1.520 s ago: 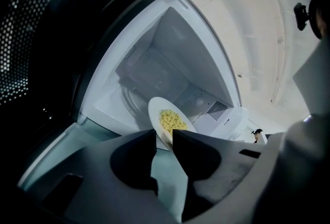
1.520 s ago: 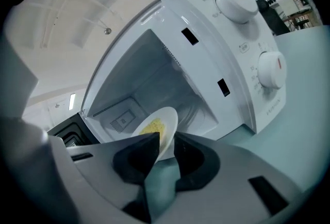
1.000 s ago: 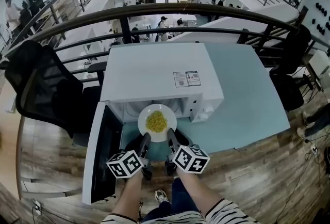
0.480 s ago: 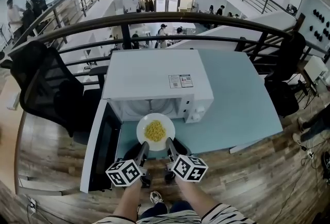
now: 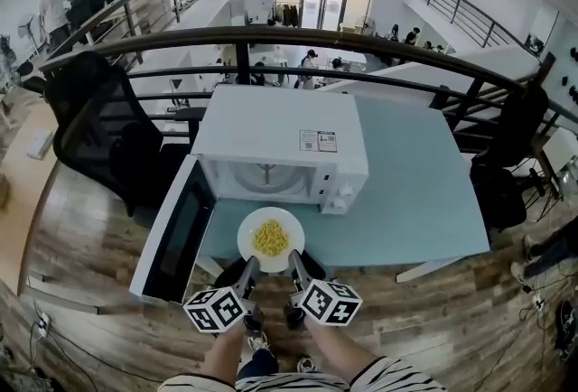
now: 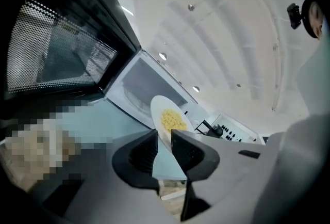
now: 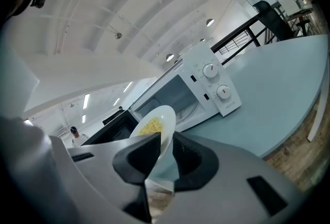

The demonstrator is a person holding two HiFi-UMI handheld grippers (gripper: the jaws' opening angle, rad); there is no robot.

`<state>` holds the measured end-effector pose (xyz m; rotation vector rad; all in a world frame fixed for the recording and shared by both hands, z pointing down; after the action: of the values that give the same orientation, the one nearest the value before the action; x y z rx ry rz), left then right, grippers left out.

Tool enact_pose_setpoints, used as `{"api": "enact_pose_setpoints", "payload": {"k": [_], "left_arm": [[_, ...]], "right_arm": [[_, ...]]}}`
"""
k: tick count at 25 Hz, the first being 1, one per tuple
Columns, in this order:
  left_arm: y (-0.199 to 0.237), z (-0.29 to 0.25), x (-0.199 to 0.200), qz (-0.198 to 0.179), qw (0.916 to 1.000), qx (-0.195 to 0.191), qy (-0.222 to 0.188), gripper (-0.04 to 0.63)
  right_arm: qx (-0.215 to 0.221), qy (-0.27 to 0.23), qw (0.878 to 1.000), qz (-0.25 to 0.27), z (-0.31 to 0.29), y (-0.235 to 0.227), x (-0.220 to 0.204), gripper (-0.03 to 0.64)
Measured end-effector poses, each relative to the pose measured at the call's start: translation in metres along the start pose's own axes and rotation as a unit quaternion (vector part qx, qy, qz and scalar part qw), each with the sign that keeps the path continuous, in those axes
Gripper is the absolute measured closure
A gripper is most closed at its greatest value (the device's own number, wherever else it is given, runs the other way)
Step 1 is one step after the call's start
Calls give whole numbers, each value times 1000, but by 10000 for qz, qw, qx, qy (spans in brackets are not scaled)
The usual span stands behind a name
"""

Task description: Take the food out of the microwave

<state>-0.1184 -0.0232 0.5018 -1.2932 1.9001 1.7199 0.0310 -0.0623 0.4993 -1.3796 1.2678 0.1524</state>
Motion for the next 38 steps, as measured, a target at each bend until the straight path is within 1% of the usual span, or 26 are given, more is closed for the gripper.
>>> {"api": "enact_pose_setpoints", "payload": {"k": [7, 14, 20, 29, 38], "left_arm": [[-19, 33, -19, 49, 9997, 161, -185, 502], [-35, 57, -36, 21, 9994, 231, -244, 502], [-50, 74, -54, 29, 9994, 244, -230, 502], [-61, 95, -76, 112, 9989, 330, -300, 505], [-62, 111, -96, 247, 9982, 450, -324, 505]], "right_arm": [[246, 180, 9995, 26, 31, 4, -8, 534], [376, 271, 9989, 9, 60, 6, -17, 535], [380, 305, 9988, -7, 88, 3, -23, 537], [414, 391, 9984, 50, 115, 0, -34, 538], [437, 542, 9976, 53, 131, -2, -49, 540]]}}
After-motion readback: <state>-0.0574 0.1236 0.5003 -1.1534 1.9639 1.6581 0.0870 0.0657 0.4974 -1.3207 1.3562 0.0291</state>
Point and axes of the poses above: the fingertips, and each gripper's own axes: z backward along the fingers, y to its left, x out of its top, the point moved 4 cm from there along z, backward along the fingers, and after that the axes turned 1 degree about -x, right-handed, at the moved point
